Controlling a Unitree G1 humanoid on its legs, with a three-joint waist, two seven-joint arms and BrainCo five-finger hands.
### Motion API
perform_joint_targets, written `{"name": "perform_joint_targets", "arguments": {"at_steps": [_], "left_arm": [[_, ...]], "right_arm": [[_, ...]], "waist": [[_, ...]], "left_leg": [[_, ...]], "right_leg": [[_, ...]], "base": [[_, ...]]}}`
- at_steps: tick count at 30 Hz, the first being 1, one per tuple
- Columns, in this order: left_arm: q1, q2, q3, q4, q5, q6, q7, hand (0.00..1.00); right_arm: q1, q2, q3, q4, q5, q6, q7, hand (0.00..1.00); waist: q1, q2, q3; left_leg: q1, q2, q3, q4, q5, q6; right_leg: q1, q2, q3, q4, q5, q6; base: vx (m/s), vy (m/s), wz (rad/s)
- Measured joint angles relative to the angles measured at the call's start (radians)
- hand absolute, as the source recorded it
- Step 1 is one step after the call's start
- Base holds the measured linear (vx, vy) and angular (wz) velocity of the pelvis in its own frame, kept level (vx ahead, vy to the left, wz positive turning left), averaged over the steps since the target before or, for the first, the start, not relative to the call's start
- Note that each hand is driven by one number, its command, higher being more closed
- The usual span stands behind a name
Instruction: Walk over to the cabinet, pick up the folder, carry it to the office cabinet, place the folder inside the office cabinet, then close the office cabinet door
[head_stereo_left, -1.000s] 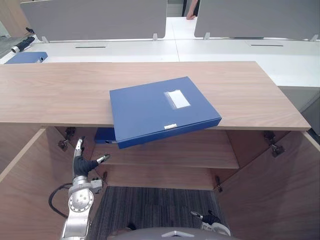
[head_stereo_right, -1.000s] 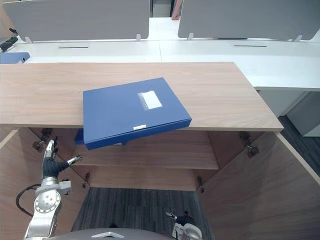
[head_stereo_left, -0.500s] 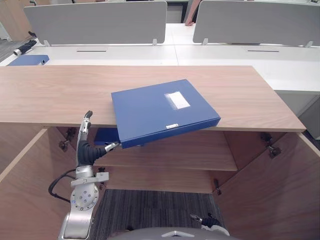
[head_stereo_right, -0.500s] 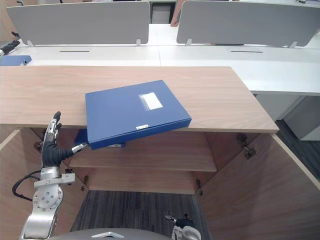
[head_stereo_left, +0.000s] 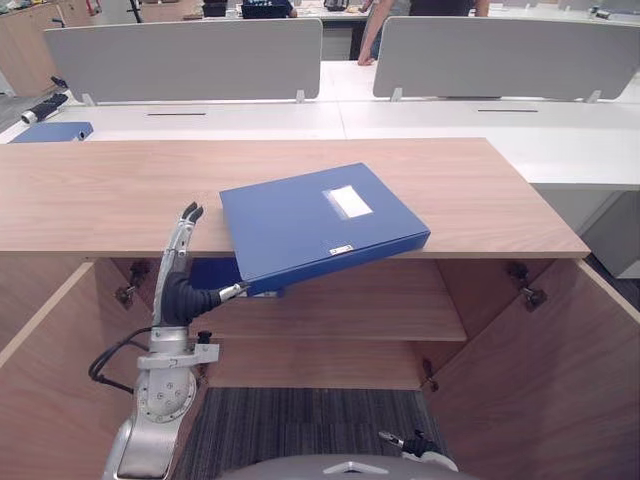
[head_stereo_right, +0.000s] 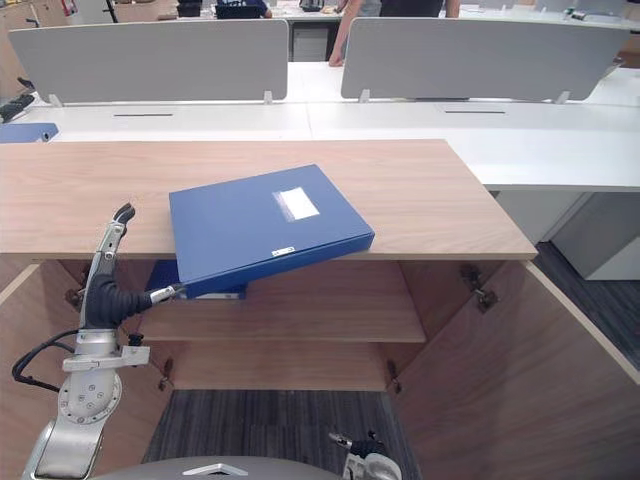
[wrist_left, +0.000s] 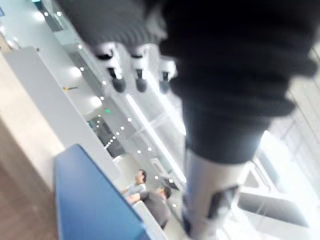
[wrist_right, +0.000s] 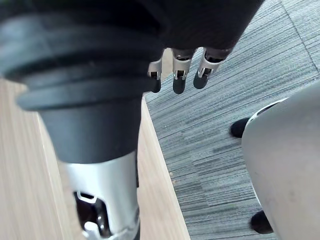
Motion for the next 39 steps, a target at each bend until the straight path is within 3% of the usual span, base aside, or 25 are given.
{"name": "perform_joint_targets", "arguments": {"at_steps": [14,24,39], "left_arm": [[0.001,0.064,-0.084,-0.026,-0.001,-0.020,-0.081,0.00],[-0.001,0.092,-0.154,0.057,0.197,-0.013,-0.079,0.00],[-0.031,0.091,-0.206,0.058,0.373,0.025,-0.036,0.00]], "right_arm": [[-0.008,-0.025,0.007,-0.001,-0.024,0.001,0.007,0.00],[0.006,-0.051,0.021,-0.001,-0.038,0.002,0.005,0.00],[0.030,-0.056,0.021,0.000,-0.037,0.004,0.006,0.00]], "waist": [[-0.007,0.013,-0.004],[-0.018,0.008,-0.004],[-0.043,0.009,-0.004]], "left_leg": [[0.010,-0.002,0.003,0.000,0.005,0.007],[0.012,-0.007,-0.014,-0.001,0.005,0.008],[0.005,-0.008,-0.018,-0.001,0.003,0.006]], "right_leg": [[-0.004,0.001,0.016,0.011,-0.006,-0.010],[0.011,-0.004,0.001,-0.007,-0.007,-0.011],[0.015,-0.003,-0.003,-0.031,0.000,-0.008]], "base": [[-0.03,-0.001,-0.02],[0.00,-0.001,0.02],[0.00,-0.001,0.01]]}}
